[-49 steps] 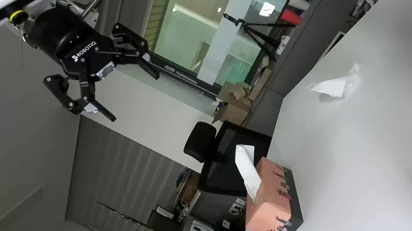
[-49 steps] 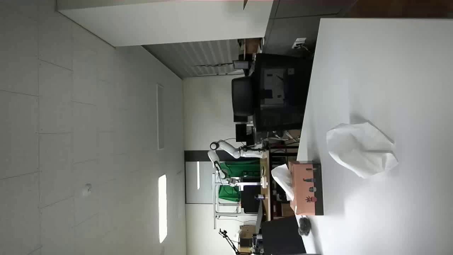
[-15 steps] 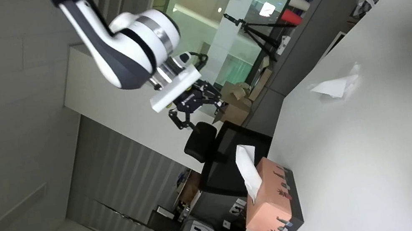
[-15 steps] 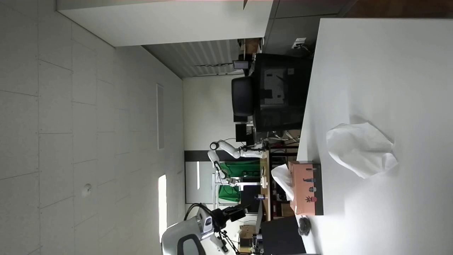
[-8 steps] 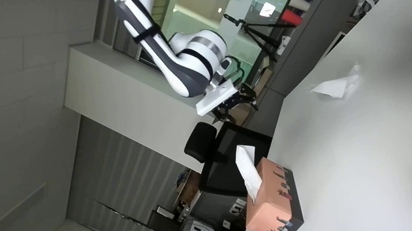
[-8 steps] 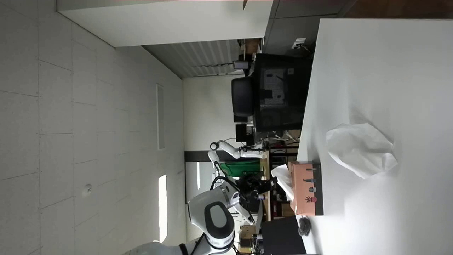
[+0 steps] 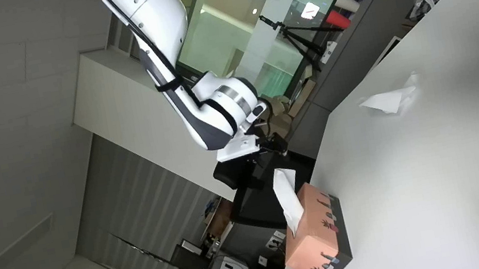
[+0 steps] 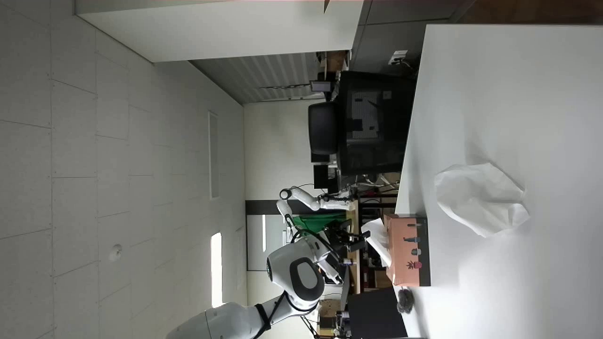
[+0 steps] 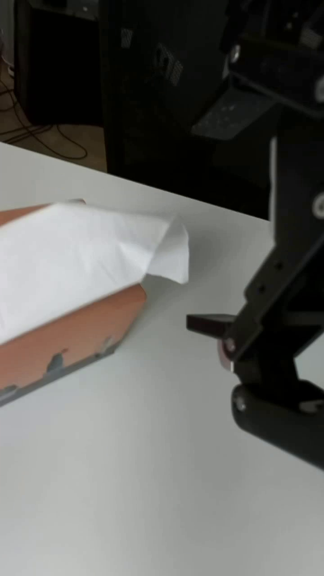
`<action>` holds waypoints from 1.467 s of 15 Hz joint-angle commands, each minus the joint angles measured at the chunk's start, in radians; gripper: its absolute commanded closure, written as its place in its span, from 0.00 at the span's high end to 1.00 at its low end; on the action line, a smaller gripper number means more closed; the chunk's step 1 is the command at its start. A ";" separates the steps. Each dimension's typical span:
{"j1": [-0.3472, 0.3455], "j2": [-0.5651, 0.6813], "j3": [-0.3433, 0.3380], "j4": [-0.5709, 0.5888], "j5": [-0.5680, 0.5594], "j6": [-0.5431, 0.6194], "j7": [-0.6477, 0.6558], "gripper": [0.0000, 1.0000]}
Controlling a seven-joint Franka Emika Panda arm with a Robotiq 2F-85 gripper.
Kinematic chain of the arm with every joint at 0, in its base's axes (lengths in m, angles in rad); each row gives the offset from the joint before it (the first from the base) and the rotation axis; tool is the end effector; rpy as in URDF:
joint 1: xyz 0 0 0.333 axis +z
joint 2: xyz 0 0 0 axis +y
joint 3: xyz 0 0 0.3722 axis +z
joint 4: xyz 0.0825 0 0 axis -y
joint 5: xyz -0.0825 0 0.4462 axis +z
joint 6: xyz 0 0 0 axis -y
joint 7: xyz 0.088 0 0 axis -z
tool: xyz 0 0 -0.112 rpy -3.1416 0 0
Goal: Take a tissue from the tissue box and put it on the table
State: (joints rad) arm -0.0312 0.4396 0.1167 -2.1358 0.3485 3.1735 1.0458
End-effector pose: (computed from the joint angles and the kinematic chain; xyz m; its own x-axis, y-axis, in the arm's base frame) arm 0.6736 0.0227 0.2567 0.2123 -0.9754 0.0590 -0.8010 -0.2083 -0.5613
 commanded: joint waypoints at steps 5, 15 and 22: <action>0.066 0.115 -0.016 0.162 0.107 -0.014 0.000 1.00; 0.115 0.181 -0.057 0.220 0.113 -0.071 0.012 0.24; 0.208 0.064 -0.181 0.166 0.090 -0.225 0.090 0.00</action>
State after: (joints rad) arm 0.1291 0.5905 0.0012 -1.9329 0.4518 3.0275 1.0675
